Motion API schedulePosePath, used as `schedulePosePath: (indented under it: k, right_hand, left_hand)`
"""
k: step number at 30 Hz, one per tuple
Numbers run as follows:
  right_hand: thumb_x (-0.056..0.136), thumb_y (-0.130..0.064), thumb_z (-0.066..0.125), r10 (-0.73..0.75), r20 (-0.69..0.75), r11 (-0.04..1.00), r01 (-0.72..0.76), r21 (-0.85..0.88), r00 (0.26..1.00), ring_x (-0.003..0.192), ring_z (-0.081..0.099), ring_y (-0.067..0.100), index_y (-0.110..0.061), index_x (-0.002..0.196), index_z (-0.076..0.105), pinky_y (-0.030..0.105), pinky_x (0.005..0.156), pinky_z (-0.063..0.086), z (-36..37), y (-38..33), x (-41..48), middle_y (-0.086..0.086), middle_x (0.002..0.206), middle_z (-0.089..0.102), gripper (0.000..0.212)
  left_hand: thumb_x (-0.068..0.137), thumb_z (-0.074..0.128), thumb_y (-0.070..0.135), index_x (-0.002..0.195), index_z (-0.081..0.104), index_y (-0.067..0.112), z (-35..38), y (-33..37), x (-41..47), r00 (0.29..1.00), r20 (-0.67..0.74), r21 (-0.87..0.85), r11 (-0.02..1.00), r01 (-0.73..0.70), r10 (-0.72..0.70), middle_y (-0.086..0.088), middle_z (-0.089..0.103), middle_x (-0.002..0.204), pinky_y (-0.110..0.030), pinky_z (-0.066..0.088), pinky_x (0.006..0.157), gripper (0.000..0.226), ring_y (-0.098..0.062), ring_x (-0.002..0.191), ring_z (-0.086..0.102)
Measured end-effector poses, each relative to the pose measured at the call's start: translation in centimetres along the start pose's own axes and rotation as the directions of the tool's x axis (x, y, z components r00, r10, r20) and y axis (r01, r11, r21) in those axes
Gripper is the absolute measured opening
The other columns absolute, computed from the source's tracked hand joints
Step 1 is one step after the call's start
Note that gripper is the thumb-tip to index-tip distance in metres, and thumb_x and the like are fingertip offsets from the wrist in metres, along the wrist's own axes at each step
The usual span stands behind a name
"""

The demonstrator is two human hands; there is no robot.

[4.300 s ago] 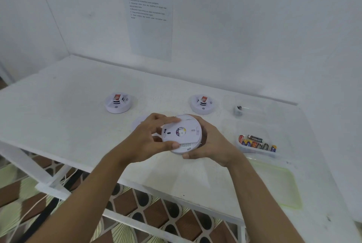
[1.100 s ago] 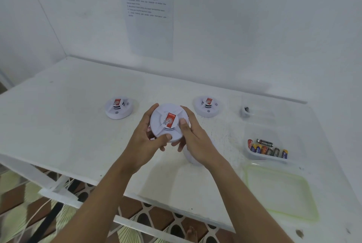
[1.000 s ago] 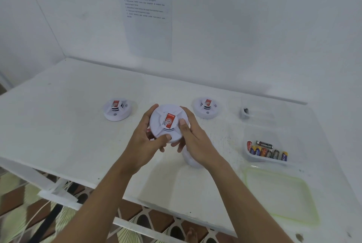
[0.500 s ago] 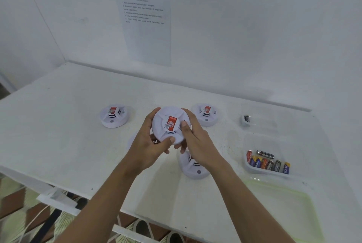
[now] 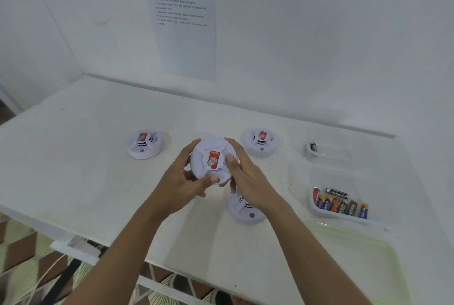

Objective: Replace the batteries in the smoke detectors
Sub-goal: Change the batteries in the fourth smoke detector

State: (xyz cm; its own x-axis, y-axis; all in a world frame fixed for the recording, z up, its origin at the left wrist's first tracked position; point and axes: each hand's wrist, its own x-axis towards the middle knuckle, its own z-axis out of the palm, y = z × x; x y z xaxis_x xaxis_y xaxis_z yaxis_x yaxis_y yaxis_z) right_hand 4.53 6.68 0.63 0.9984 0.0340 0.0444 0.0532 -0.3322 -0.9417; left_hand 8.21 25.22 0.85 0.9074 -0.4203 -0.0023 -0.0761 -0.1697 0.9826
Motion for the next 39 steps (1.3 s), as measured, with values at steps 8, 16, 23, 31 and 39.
schedulePosePath:
  k: [8,16,23,31,39]
  right_hand:
    - [0.109,-0.034,0.039,0.048,0.105,0.977,-0.069,0.201,0.993,0.094,0.071,0.022,-0.039,0.147,0.035,0.031,0.078,0.058,-0.1,-0.7,-0.3,-0.002,0.128,0.065,0.039]
    - [0.086,-0.044,0.074,0.192,0.276,0.812,-0.311,0.494,0.942,0.125,0.061,0.018,-0.015,0.154,0.023,0.031,0.100,0.053,-0.1,0.0,-1.7,0.003,0.143,0.051,0.090]
    - [0.067,-0.012,0.091,0.138,0.249,0.968,-0.184,0.173,0.959,0.118,0.061,0.003,-0.023,0.143,0.041,0.023,0.090,0.053,-0.1,-0.1,-3.3,-0.007,0.132,0.060,0.091]
    - [0.063,-0.004,0.093,0.059,0.221,0.998,-0.054,-0.029,0.973,0.117,0.060,0.005,-0.025,0.145,0.042,0.027,0.087,0.057,0.1,-0.6,-4.7,-0.011,0.127,0.060,0.099]
    - [0.060,-0.013,0.095,-0.003,0.178,0.985,0.034,-0.171,0.984,0.117,0.060,0.006,-0.033,0.140,0.047,0.027,0.091,0.056,-0.1,-1.1,-5.2,-0.018,0.124,0.061,0.096]
  left_hand:
    - [0.096,0.058,0.024,0.126,0.057,0.024,-1.1,-0.1,-1.8,0.997,-0.067,-0.080,0.996,-0.031,0.026,0.009,0.068,0.116,-0.033,0.059,0.081,0.030,-0.019,0.104,0.069]
    - [0.089,0.067,0.004,0.110,0.064,0.025,-1.2,-1.2,-3.7,0.975,-0.042,0.099,0.972,-0.214,0.219,0.014,0.069,0.111,-0.019,0.053,0.085,0.030,-0.011,0.104,0.067]
    - [0.081,0.067,-0.005,0.107,0.068,0.030,-2.2,-2.4,-4.4,0.929,0.105,0.174,0.913,-0.369,0.355,0.005,0.058,0.130,-0.024,0.047,0.100,0.044,-0.018,0.129,0.052]
    - [0.066,0.075,0.061,0.125,0.061,0.039,-1.9,-1.0,-4.4,0.964,0.146,0.474,0.839,-0.267,0.224,0.025,0.053,0.122,-0.014,0.042,0.083,0.065,0.001,0.115,0.049]
    - [0.056,0.082,0.050,0.111,0.064,0.035,-1.6,-0.4,-4.0,0.941,0.133,0.434,0.835,-0.338,0.312,0.016,0.063,0.105,-0.014,0.045,0.075,0.060,-0.011,0.097,0.059]
